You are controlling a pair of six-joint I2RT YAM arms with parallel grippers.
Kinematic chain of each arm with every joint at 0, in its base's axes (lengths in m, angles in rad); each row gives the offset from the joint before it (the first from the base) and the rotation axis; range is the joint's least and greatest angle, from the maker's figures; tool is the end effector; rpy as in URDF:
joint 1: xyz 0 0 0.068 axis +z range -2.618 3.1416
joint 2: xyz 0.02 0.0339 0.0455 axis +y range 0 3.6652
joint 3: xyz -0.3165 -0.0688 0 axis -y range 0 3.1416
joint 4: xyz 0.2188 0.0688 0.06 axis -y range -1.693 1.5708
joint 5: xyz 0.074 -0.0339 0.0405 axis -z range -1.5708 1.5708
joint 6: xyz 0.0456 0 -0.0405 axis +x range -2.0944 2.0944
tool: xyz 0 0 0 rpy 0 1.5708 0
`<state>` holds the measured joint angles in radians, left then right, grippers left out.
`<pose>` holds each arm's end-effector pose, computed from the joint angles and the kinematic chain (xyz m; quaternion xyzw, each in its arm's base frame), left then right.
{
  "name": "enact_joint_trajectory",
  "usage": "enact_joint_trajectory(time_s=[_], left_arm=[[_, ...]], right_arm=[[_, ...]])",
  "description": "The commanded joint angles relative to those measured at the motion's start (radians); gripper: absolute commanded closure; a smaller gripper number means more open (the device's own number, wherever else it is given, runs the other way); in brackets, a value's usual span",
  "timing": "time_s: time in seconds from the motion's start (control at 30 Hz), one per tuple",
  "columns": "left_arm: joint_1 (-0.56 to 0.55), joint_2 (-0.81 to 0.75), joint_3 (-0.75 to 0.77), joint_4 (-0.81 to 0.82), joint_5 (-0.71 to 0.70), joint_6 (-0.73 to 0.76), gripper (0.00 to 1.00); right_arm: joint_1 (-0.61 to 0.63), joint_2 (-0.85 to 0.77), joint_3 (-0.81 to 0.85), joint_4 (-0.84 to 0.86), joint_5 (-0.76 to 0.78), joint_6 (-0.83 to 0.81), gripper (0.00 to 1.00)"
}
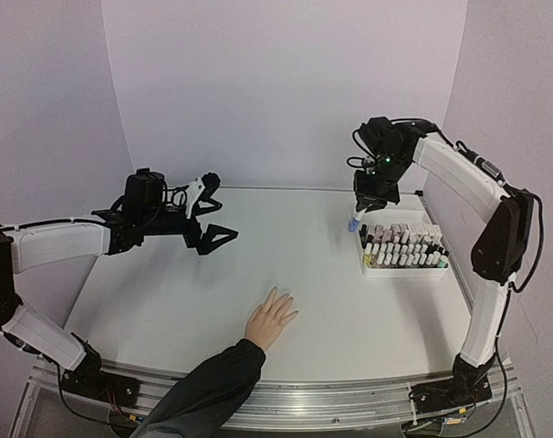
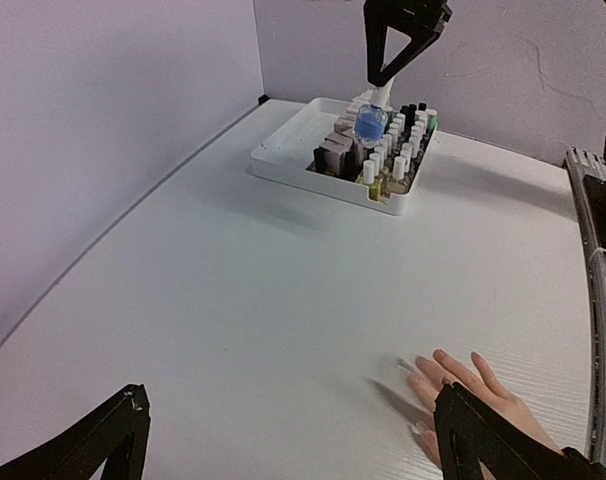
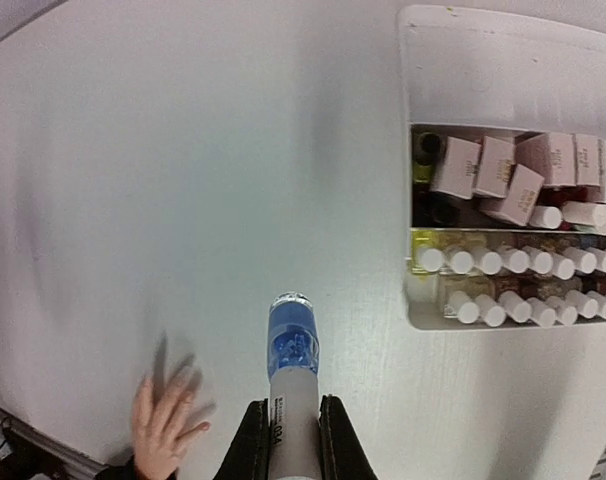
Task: Paint the nails
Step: Pick up the nail polish bottle from the bin, then pass from the right arm to the left
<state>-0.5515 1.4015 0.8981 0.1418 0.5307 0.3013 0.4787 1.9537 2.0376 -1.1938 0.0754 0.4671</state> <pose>0.2377 -0.1733 0.3324 0.4641 0.6612 -0.2825 0.5173 0.3605 0.1832 0.3782 0.0030 0.9729 0.0713 0.2199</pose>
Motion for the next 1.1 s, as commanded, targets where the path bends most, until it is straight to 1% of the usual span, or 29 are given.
enact_joint_trajectory(time_s=[0.0, 0.1, 0.2, 0.37, 0.47, 0.63, 0.7, 0.83, 1.03, 1.07], left_arm=[[-0.054, -0.023, 0.008, 0.144, -0.047, 0.137, 0.0], [-0.109, -0.001, 0.023, 0.141, -0.044, 0.192, 0.0], [-0.128, 0.008, 0.034, 0.141, -0.026, 0.229, 0.0], [-0.129, 0.036, 0.082, 0.089, -0.026, 0.268, 0.01], [-0.131, 0.064, 0.114, 0.083, -0.048, 0.271, 0.03], [-0.13, 0.103, 0.154, 0.091, -0.164, 0.271, 0.16], [-0.129, 0.105, 0.158, 0.093, -0.181, 0.282, 0.24], [-0.129, 0.113, 0.168, 0.064, -0.169, 0.302, 0.34], [-0.119, 0.134, 0.188, 0.022, -0.166, 0.303, 0.39], [-0.115, 0.137, 0.199, 0.014, -0.165, 0.296, 0.42]], right_arm=[[0.095, -0.023, 0.087, 0.132, -0.189, 0.113, 1.0], [0.16, -0.008, 0.088, 0.243, -0.264, 0.175, 1.0], [0.208, 0.006, 0.09, 0.341, -0.29, 0.214, 1.0], [0.265, 0.038, 0.132, 0.411, -0.319, 0.259, 1.0], [0.285, 0.068, 0.156, 0.441, -0.353, 0.281, 1.0], [0.299, 0.085, 0.17, 0.445, -0.391, 0.285, 1.0], [0.299, 0.083, 0.166, 0.445, -0.398, 0.282, 1.0], [0.299, 0.084, 0.17, 0.447, -0.412, 0.279, 1.0], [0.3, 0.085, 0.174, 0.448, -0.426, 0.267, 1.0], [0.3, 0.084, 0.17, 0.448, -0.429, 0.266, 1.0]])
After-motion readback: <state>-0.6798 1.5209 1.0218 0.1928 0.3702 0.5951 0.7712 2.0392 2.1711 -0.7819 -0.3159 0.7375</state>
